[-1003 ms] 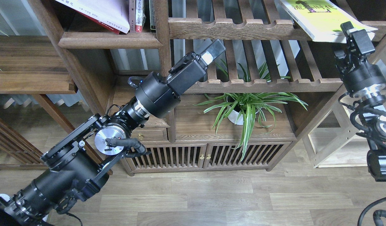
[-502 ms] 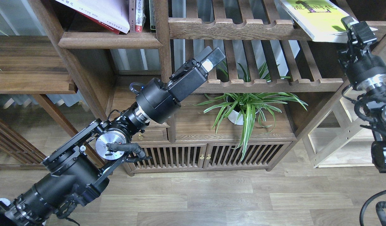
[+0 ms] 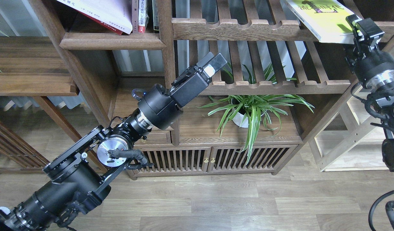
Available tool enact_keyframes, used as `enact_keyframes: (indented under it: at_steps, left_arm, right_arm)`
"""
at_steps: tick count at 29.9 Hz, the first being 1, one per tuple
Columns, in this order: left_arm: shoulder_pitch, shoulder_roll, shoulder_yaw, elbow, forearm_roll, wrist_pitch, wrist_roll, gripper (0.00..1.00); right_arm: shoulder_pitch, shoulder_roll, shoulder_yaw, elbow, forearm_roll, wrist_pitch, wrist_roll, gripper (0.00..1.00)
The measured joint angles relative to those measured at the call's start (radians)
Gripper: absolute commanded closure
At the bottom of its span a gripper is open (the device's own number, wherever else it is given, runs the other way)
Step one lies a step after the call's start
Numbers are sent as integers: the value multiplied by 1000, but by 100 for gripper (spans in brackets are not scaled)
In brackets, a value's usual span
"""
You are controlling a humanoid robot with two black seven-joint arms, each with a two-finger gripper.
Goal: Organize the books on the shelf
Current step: 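Grasp the green-covered book on the top shelf with the right gripper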
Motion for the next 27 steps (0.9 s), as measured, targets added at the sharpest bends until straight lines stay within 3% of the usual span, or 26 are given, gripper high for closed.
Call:
enact_keyframes:
  at_steps: [16, 27]
  left_arm:
    - [4, -3, -4, 0, 0, 0, 0, 1]
    - [5, -1, -10, 0, -1, 0, 0, 1]
  right_arm:
    - [27, -31, -50, 0, -3, -18, -13, 33]
    - [51, -27, -70, 0, -2, -26, -13, 58]
